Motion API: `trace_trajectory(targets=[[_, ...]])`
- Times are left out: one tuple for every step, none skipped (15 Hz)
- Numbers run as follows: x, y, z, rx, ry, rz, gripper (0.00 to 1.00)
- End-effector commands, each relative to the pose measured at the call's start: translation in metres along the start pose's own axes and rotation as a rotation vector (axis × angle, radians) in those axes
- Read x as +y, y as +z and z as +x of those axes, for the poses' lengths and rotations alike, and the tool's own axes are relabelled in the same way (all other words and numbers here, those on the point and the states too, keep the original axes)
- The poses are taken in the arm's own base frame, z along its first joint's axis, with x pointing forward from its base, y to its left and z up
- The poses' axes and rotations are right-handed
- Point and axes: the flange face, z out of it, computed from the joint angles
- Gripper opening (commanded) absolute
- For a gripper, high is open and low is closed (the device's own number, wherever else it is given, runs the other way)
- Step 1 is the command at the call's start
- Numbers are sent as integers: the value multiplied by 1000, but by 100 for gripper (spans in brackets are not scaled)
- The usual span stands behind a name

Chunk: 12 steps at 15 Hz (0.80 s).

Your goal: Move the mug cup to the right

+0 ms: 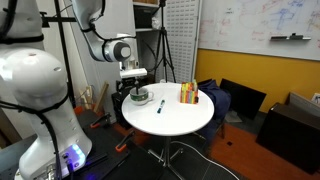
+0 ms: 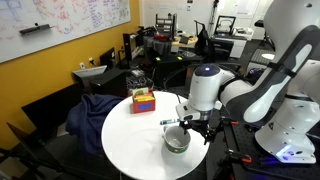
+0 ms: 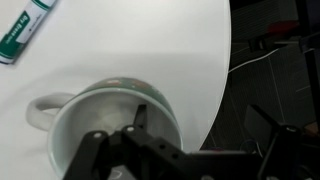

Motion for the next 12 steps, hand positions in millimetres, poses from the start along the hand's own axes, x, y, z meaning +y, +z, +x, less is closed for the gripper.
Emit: trace_trajectory(targets=[[-10,-22,-8,27,75,-70,100],[-10,-26,-10,32,96,-84,100],[-10,-31,-12,37,126,-97,100],[-10,-34,-14,39,152,-108,100],[-9,-39,-16,41,179,-120,100],[-8,-42,-18,42,206,-130,100],[-7,-46,-20,44,240,-143,100],[-5,-50,-22,48,270,-152,100],[-4,-53,-24,49,296,-160,100],[-3,-56,-27,55,324,-168,100],[-3,-58,-30,60,353,-171,100],[-3,-60,-33,61,379,-175,100]])
